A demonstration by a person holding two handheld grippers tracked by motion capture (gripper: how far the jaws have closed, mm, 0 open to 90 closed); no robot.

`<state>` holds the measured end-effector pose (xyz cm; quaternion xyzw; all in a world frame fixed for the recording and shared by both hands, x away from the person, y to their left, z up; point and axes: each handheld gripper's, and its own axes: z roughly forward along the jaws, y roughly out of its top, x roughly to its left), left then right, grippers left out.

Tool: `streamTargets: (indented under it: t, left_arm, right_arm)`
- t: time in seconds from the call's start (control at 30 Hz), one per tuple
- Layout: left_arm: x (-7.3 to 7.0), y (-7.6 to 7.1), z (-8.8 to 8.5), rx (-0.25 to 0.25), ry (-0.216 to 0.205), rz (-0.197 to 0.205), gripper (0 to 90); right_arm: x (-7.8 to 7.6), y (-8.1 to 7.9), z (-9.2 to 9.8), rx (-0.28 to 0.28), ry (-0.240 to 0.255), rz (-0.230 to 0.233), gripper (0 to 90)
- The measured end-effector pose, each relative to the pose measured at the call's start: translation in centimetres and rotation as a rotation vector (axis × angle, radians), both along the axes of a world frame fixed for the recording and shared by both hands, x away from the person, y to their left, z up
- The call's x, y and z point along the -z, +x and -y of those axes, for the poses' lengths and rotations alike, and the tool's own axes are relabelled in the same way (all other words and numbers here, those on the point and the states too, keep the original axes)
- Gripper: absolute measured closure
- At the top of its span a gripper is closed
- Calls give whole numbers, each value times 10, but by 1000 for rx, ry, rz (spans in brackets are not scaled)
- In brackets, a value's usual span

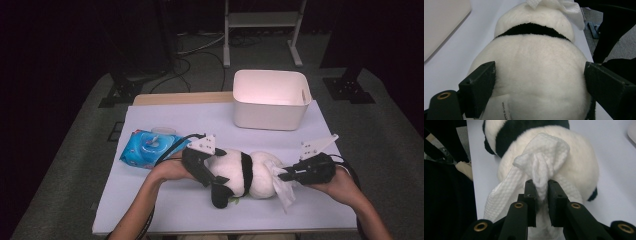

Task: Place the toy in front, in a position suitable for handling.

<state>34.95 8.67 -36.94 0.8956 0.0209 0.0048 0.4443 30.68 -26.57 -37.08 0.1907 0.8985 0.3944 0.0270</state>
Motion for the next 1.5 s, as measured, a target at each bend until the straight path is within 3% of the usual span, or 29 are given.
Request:
streamTargets:
  t: [0.2, 0.37, 0.53, 0.67, 0.73, 0.83, 0.93, 0.97, 1.0, 1.17, 1.23, 1.5]
  left_arm:
    - [0, 1, -1, 5, 0, -5, 122]
    - [0, 0, -1, 10, 3, -6, 121]
    - [0, 0, -1, 12, 5, -5, 121]
    - [-1, 0, -2, 11, 10, -2, 121]
    - [-2, 0, -3, 9, 6, -11, 121]
    - [-7, 1, -5, -3, -14, -19, 129]
    - [-9, 2, -4, -28, 1, -2, 127]
    - [-8, 2, -3, -29, 1, -13, 127]
    - [-8, 1, -2, -23, 3, -17, 127]
    - [-2, 0, 2, -19, 36, -24, 128]
    - [-1, 1, 2, -17, 28, -34, 128]
    - [1, -1, 2, -19, 32, -30, 131]
  right_arm:
    - [9, -1, 16, 37, 11, -14, 780]
    - [0, 3, 17, 47, 9, 2, 780]
    - [-15, 19, -8, 5, 4, 21, 780]
    - [-17, 29, -30, -39, -20, 25, 780]
    - [-16, 31, -37, -60, -27, 5, 781]
    - [-13, 29, -40, -66, -29, -15, 783]
    - [-11, 22, -40, -84, -20, -35, 785]
    - [-10, 18, -41, -88, -25, -35, 785]
    - [-10, 16, -41, -93, -38, -12, 785]
    - [-15, 12, -43, -95, -63, 12, 785]
    - [-19, 13, -47, -99, -69, 23, 786]
    - [-26, 23, -80, -155, -91, 42, 785]
